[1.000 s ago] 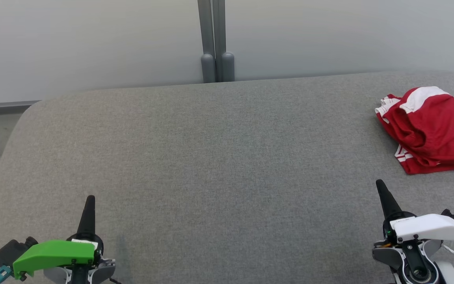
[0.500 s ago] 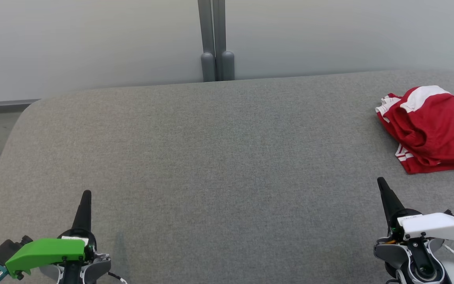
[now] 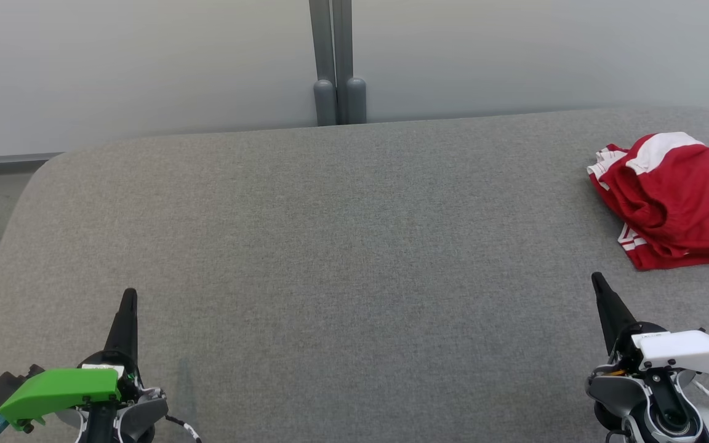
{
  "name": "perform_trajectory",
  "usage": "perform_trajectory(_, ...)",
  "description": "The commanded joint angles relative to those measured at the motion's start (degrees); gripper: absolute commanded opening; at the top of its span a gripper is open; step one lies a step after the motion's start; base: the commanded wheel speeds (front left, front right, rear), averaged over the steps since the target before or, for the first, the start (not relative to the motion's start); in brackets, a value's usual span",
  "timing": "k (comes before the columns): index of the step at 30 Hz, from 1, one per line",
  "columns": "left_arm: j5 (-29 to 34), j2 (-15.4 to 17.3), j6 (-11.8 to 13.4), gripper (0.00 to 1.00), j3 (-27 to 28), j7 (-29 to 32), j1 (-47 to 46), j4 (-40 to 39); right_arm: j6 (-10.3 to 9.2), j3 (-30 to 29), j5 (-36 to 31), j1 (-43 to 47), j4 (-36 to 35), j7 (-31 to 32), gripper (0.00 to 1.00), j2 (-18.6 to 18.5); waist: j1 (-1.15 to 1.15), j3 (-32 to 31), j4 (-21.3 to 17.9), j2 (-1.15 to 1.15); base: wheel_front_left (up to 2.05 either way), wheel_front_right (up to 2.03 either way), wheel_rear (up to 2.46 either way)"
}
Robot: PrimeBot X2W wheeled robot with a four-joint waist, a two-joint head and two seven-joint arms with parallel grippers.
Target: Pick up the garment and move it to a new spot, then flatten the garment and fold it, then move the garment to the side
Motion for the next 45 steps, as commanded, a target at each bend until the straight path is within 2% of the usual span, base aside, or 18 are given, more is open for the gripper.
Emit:
perform_trajectory(1,-1.2,0.0,-0.4,0.0,0.4,0.3,-0.8,-0.3,0.04,-0.3,1.2,-0.8,-0.5,0.5,0.0,-0.2,0.0,0.0,0.0,0.0,0.0,0.0,0.0)
perform_trajectory(14,-5.3,-0.1,-1.0,0.0,1.3,1.5,-1.4,-0.4,0.04,-0.8,5.7,-0.8,-0.6,1.7,0.0,-0.2,0.0,0.2,0.0,0.0,0.0,0.0,0.0)
perform_trajectory(45,-5.2,-0.1,-1.0,0.0,1.2,1.5,-1.2,-0.4,0.04,-0.8,5.7,-0.7,-0.6,1.7,0.0,-0.2,0.0,0.2,0.0,0.0,0.0,0.0,0.0)
